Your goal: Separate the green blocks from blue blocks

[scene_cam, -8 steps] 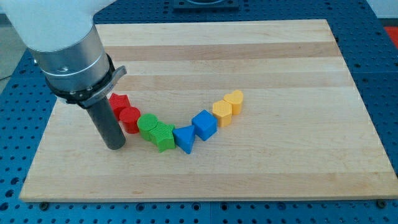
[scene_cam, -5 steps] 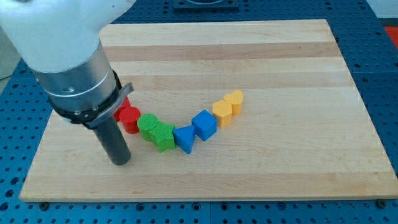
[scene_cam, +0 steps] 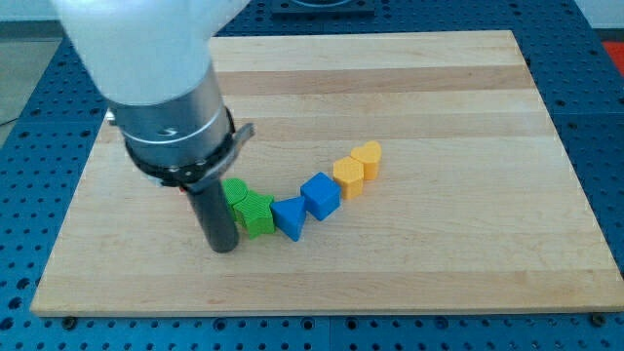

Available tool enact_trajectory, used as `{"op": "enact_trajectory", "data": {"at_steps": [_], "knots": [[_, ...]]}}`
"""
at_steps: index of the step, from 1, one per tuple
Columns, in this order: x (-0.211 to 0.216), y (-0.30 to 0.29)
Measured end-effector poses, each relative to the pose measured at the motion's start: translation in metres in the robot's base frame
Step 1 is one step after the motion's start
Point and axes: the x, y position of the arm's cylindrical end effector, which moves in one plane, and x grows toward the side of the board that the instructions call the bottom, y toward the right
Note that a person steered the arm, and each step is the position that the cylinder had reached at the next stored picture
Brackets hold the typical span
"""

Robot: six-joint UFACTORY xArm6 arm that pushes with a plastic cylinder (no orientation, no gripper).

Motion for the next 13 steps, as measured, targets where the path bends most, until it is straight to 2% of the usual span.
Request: {"op": "enact_trajectory", "data": {"at_steps": [2,3,5,6,8,10,12,13], "knots": [[0.008,0.048],[-0.002,0.051],[-0.016,0.006],[-0.014,0.021],[-0.016,0.094],[-0.047,0.077],[-0.04,0.031],[-0.048,0.046]]}}
